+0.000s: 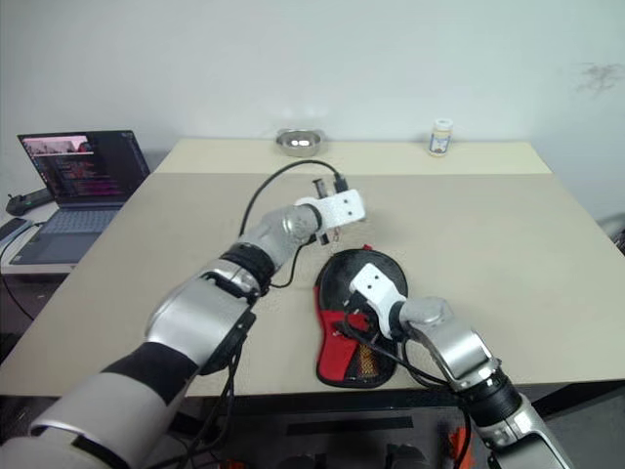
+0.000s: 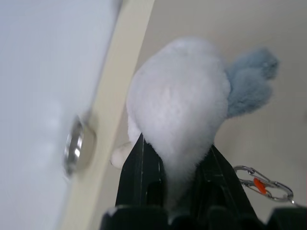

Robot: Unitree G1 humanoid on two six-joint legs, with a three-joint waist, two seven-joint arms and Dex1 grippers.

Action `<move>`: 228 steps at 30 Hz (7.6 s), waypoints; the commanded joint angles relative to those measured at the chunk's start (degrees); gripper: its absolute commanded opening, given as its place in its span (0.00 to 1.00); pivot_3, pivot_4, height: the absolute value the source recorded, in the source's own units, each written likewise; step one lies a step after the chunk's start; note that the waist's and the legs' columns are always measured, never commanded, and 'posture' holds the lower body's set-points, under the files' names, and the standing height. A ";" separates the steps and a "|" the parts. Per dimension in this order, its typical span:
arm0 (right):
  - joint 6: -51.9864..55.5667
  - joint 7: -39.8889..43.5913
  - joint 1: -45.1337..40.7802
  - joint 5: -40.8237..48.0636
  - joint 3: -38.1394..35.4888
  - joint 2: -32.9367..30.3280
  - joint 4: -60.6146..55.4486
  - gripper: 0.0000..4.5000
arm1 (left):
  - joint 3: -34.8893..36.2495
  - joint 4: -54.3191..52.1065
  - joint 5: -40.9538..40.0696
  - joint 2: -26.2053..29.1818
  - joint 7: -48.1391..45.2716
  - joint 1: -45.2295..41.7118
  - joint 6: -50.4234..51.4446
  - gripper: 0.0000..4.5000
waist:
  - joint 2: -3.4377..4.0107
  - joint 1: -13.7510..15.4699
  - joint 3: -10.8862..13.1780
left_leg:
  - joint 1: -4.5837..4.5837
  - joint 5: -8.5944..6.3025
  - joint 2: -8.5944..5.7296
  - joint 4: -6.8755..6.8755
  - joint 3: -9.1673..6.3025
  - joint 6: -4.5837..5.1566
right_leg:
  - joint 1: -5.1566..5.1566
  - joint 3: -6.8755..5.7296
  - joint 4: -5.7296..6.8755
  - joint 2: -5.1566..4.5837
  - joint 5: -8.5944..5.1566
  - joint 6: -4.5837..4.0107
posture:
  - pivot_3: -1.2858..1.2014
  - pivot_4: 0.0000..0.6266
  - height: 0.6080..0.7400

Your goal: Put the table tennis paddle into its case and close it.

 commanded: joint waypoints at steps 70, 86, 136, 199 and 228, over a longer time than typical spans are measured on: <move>27.65 2.16 -8.13 20.15 -24.53 -9.42 -22.91 1.00 | 22.71 -14.87 -32.83 5.69 -61.25 18.58 -7.12 0.99 | 0.69 -0.03 -0.69 | -0.51 -0.03 -0.02 0.08 -0.21 0.04 | -0.26 -0.20 -0.24 -0.03 -0.03 0.03 | 0.52 0.24 1.00; 8.75 -14.72 -12.23 7.51 -31.07 -8.45 8.73 1.00 | 13.71 -14.04 -26.59 4.96 -59.27 26.99 -12.28 0.99 | 0.71 -0.01 -0.72 | 0.19 -0.03 0.01 -0.01 0.01 0.09 | 0.25 0.04 -0.11 -0.04 -0.02 0.02 | 0.52 0.24 1.00; 36.79 -0.32 18.64 25.00 -35.81 -26.56 -33.66 0.01 | 12.05 -7.88 -25.15 2.61 -56.04 24.72 -8.40 1.00 | 0.77 1.64 -0.79 | 0.45 -0.13 0.08 -0.17 -0.33 0.25 | 0.93 -0.39 -0.85 -0.02 -0.04 0.08 | 0.52 0.24 1.00; 19.30 -2.72 0.47 31.33 -33.02 -32.50 -7.91 1.00 | 14.12 -10.27 -28.89 1.90 -55.78 23.08 -11.12 1.00 | 0.63 2.78 -0.79 | 0.63 -0.26 0.05 -0.07 -1.06 0.42 | 1.93 -1.28 -1.71 -0.14 -0.24 0.68 | 0.52 0.24 1.00; -1.98 -5.04 -18.65 10.92 -19.57 -0.62 33.53 0.07 | 19.10 -42.83 -40.74 13.15 -66.59 32.67 7.10 1.00 | 0.98 -0.38 -0.49 | -0.53 0.08 -0.03 -0.08 -0.87 -0.14 | 0.17 -1.03 -0.88 -0.15 0.05 0.03 | 0.52 0.24 1.00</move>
